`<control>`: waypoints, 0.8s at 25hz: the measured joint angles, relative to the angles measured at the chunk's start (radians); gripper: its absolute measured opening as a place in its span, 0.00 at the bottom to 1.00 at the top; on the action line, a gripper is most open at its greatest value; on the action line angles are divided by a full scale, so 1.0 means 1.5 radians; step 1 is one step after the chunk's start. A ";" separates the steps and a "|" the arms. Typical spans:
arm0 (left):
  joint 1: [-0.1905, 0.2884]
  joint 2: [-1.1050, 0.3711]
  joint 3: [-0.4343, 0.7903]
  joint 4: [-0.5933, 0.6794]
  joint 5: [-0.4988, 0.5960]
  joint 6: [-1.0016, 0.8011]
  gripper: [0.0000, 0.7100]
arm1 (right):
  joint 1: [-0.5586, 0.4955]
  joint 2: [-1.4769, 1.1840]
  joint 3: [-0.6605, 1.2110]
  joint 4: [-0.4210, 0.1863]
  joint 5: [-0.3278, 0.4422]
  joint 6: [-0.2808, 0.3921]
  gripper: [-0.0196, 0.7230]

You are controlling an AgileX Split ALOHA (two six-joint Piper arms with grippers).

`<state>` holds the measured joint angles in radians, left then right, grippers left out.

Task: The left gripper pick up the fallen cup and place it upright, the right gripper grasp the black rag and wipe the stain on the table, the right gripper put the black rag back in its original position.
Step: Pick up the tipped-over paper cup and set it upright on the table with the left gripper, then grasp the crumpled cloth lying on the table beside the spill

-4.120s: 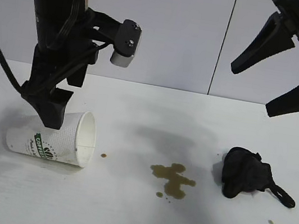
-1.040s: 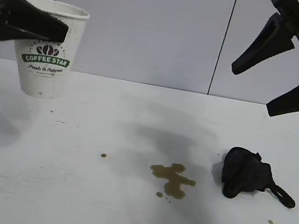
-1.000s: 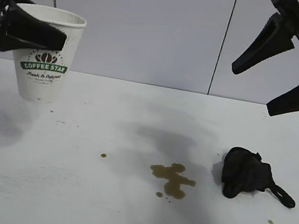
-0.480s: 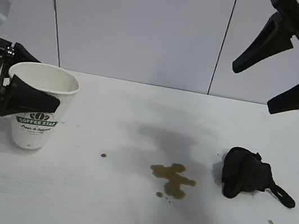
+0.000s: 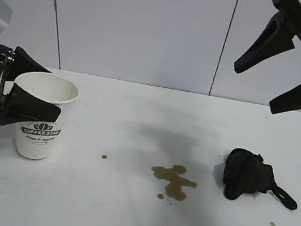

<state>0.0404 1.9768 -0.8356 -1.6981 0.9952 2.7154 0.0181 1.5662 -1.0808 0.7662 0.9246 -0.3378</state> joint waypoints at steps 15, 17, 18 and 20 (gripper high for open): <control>0.000 -0.021 0.000 0.023 -0.037 -0.027 0.97 | 0.000 0.000 0.000 0.000 0.000 0.000 0.76; 0.000 -0.031 0.000 0.023 -0.040 -0.038 0.97 | 0.000 0.000 0.000 0.000 0.000 0.000 0.76; 0.000 -0.035 0.000 0.024 -0.043 -0.045 0.97 | 0.000 0.000 0.000 0.000 0.000 0.000 0.76; 0.000 -0.039 0.000 0.028 -0.056 -0.066 0.97 | 0.000 0.000 0.000 0.000 0.000 0.000 0.76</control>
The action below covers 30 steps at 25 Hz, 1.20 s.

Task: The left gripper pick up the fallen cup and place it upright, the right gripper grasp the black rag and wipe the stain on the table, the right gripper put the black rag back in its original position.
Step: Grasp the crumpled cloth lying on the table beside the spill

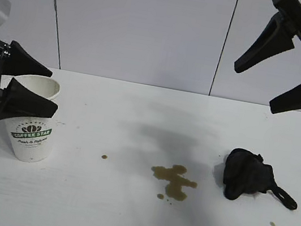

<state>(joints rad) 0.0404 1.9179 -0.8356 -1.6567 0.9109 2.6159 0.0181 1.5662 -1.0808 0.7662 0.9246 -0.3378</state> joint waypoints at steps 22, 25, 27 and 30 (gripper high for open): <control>0.032 -0.029 0.001 0.223 -0.100 -0.276 0.97 | 0.000 0.000 0.000 -0.001 0.000 0.000 0.76; 0.065 -0.065 0.001 0.323 -0.107 -0.370 0.97 | 0.000 0.000 0.000 -0.003 0.000 0.000 0.76; 0.087 -0.094 0.001 0.404 -0.120 -0.446 0.97 | 0.000 0.000 0.000 -0.003 0.000 0.000 0.76; 0.119 -0.154 0.004 0.497 -0.175 -0.595 0.97 | 0.000 0.000 0.000 -0.005 0.000 0.000 0.76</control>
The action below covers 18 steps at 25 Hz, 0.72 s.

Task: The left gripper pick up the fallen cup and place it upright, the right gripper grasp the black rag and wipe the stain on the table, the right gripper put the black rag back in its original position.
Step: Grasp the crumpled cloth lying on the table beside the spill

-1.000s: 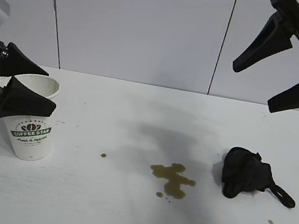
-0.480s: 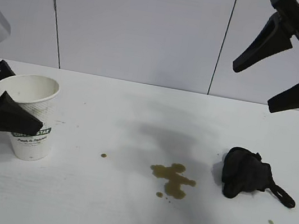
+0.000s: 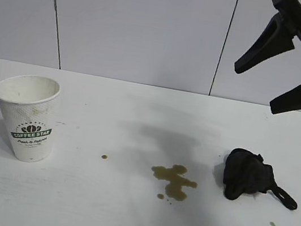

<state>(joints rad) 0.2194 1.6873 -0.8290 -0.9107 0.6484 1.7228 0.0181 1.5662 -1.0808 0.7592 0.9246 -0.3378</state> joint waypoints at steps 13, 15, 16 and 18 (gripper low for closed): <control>0.106 -0.381 0.001 0.010 -0.390 -0.518 0.97 | 0.000 0.000 0.000 0.000 0.000 0.000 0.76; 0.100 -0.431 0.001 0.007 -0.423 -0.574 0.97 | 0.000 0.000 0.000 0.000 0.000 0.000 0.76; 0.089 -0.452 -0.002 0.006 -0.427 -0.593 0.97 | 0.000 0.000 0.000 0.000 -0.001 0.000 0.76; 0.057 -0.486 -0.012 0.005 -0.398 -0.607 0.97 | 0.000 0.000 0.000 0.000 -0.001 0.000 0.76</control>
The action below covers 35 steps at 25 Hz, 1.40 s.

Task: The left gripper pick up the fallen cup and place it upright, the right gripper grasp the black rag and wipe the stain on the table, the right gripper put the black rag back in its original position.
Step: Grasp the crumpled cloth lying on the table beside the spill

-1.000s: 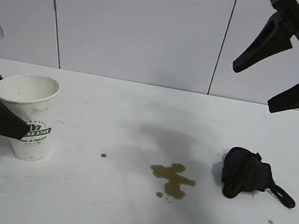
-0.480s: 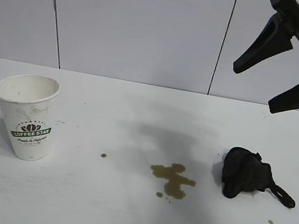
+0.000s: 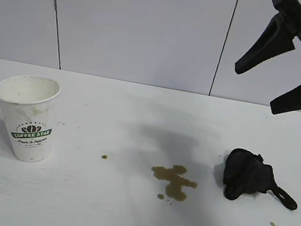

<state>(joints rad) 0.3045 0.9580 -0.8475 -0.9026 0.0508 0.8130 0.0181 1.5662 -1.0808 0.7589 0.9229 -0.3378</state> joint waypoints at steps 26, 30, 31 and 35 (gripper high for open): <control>-0.042 -0.641 0.059 0.531 0.786 -0.426 0.97 | 0.000 0.000 0.000 -0.017 0.003 0.000 0.76; -0.045 -0.641 0.163 0.607 0.784 -0.487 0.97 | 0.000 0.000 0.000 -0.036 0.004 0.000 0.76; -0.050 -0.641 0.186 0.614 0.777 -0.494 0.97 | 0.000 0.000 0.000 -0.042 0.004 0.000 0.76; -0.077 -0.639 0.239 0.620 0.729 -0.503 0.97 | 0.000 0.000 0.000 -0.066 0.021 -0.004 0.76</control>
<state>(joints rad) 0.1897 -0.0009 -0.4894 0.0280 1.1440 0.0583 0.0181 1.5662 -1.0808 0.6596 0.9540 -0.3432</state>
